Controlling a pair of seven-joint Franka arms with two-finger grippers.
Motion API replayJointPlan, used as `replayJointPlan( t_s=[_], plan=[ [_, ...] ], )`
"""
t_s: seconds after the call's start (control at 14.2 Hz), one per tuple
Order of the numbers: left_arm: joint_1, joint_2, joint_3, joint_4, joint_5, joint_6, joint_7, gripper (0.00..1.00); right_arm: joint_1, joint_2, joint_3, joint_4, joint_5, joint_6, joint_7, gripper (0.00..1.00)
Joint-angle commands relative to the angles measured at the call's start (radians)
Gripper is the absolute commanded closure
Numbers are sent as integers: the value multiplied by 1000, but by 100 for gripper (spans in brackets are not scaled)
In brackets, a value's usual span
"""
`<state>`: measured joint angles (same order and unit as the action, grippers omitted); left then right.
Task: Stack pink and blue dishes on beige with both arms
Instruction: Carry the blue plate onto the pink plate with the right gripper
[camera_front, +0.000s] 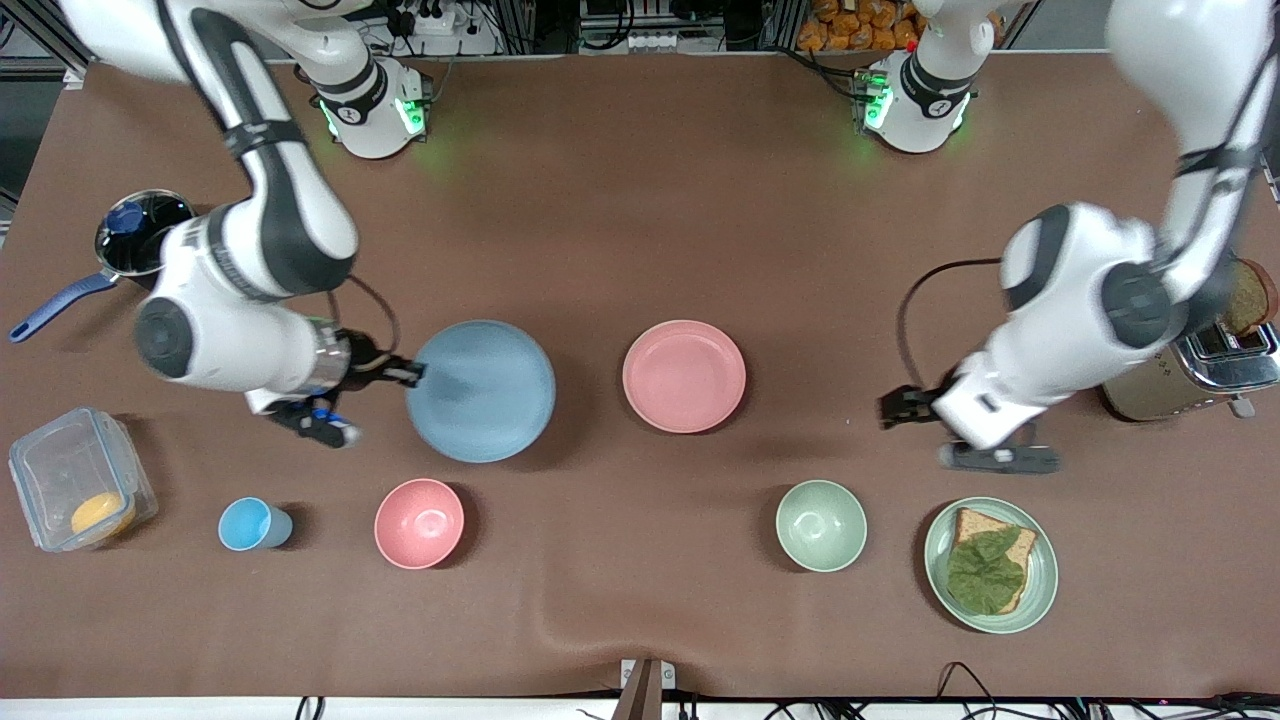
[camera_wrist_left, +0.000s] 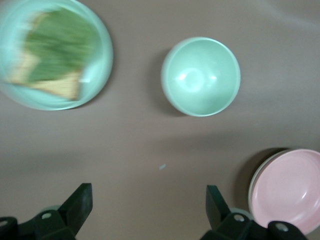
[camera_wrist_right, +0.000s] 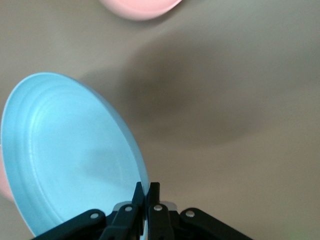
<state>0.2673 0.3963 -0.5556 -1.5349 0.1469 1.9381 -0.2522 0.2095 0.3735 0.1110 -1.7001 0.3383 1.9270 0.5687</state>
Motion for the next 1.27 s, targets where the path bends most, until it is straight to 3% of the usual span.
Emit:
replayJointPlan(
  t_s=[0.0,0.21,0.35,0.56,0.77,0.92,1.2],
  plan=[
    [34,-65,16,108,40,-155,34,0,102,31,-11,28,63,62,124,100],
    [116,-184,23,101,-7,-174,94,0,232,71,-13,24,105,185,247,100],
    [57,-261,98,82,-20,-272,102,0,299,113,-13,24,107,274,318,100],
    [-66,-345,265,61,-49,-393,105,0,352,162,-13,22,107,372,370,100],
    [-170,-384,405,16,-64,-404,108,0,412,174,-14,-1,105,443,422,100],
    [-210,-392,451,6,-66,-406,110,0,416,179,-14,-18,105,469,424,100],
    [-206,-373,444,13,-69,-401,114,0,435,215,-14,-19,105,523,438,100]
  ],
)
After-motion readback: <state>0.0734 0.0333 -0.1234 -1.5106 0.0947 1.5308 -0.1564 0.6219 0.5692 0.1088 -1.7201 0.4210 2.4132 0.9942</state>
